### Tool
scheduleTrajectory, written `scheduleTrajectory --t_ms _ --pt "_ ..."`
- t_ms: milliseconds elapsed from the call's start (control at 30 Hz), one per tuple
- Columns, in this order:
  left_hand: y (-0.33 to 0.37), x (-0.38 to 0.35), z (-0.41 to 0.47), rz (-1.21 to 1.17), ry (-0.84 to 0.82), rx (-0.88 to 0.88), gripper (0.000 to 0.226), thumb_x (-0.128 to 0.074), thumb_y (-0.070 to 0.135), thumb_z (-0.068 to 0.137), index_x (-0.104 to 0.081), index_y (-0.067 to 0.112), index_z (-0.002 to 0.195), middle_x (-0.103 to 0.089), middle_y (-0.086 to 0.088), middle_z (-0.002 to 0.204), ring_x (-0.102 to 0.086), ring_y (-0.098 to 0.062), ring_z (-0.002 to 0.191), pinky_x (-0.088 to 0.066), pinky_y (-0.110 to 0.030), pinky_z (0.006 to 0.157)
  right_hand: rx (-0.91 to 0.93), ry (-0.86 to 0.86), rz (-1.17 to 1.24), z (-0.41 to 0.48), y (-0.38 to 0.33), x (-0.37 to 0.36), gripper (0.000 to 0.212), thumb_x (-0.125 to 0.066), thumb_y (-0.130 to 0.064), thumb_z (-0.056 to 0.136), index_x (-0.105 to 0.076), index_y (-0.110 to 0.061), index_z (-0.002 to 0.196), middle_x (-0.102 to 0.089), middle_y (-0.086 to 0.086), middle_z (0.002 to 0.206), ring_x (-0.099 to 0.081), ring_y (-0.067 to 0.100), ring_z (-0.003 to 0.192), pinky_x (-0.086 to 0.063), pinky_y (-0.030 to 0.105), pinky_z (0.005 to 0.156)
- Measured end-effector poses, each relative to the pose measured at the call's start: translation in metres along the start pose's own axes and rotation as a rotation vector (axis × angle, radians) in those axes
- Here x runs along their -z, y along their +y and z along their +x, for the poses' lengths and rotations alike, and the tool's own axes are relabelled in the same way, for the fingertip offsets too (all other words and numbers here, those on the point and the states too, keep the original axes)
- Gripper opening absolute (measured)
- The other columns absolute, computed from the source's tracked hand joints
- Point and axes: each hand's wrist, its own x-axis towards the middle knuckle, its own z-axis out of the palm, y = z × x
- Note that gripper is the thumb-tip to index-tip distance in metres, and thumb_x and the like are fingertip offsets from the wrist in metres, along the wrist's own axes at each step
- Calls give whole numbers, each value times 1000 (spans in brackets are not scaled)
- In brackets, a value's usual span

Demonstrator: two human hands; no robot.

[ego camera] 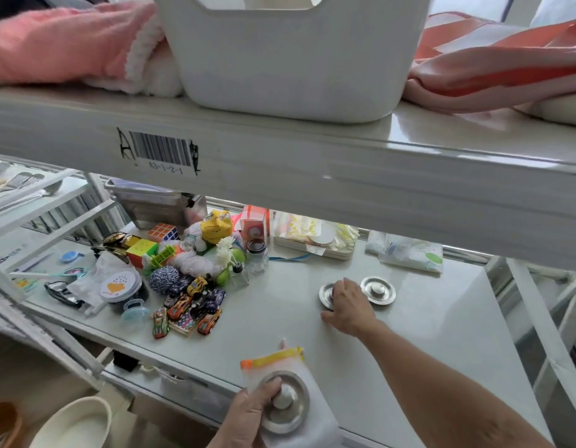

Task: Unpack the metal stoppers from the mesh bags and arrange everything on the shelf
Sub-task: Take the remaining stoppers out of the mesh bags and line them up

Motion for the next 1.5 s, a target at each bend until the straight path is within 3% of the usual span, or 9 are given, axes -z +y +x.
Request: scheduleTrajectory --t_ms 233,400,500,667,867,1100,1233,1400,1500 --pt "-4 4 9 25 62 -23 20 -57 -7 90 -72 -10 77 -75 -21 63 -72 -26 49 -57 -24 44 -44 -48 297 -21 -14 8 39 -70 -39 72 -53 -17 100 -57 10 110 -53 30 106 -41 32 85" --pt "-1 -3 23 -188 58 134 51 -64 38 87 -72 -6 110 -74 -33 99 -72 -42 88 -44 -57 106 165 9 606 -98 -53 31 48 -78 -45 60 -52 -26 96 -62 -3 100 -55 11 88 -41 15 72" --pt "0 -5 32 -358 -6 188 66 -52 58 89 -64 9 130 -65 -25 129 -69 -38 107 -39 -50 111 347 -15 532 -132 -66 29 47 -78 -47 61 -51 -27 95 -60 -9 110 -53 11 102 -45 22 89" --pt "-9 -8 42 -191 -71 56 53 -90 22 54 -75 -1 99 -77 -23 83 -77 -33 72 -64 -39 62 376 -107 547 -142 -61 25 53 -80 -50 62 -54 -24 100 -60 -10 126 -52 7 112 -44 24 94" --pt "-21 11 37 -209 -170 74 59 -73 7 70 -67 12 128 -62 -17 138 -53 -33 131 -27 -48 122 44 149 612 -74 6 20 47 -81 -47 71 -65 -17 102 -69 3 111 -63 17 104 -48 33 93" --pt "-22 36 19 3 -178 -84 64 -86 11 62 -68 3 123 -58 -23 141 -64 -30 118 -46 -40 109 -293 -60 138 3 72 35 89 -73 -49 78 -30 -19 150 -33 10 152 -35 35 136 -39 46 108" --pt "-21 63 29 101 -201 -119 73 -101 27 32 -79 9 100 -53 -18 145 -74 -10 92 -57 -19 79 -271 -89 104 9 75 19 71 -65 -45 82 -39 -21 143 -41 13 143 -39 37 128 -42 45 105" --pt "-18 60 19 56 -267 -96 71 -86 21 66 -64 11 132 -48 -8 153 -49 -22 137 -33 -36 119 -288 -24 67 -6 56 15 51 -60 -42 82 -51 -15 123 -46 14 128 -46 37 117 -46 42 96" --pt "-18 71 22 28 -285 -79 85 -89 17 61 -57 8 139 -53 -10 148 -50 -25 135 -25 -40 122 -260 -105 154 -25 26 21 50 -66 -41 77 -55 -16 118 -53 14 124 -50 35 114 -45 36 92"
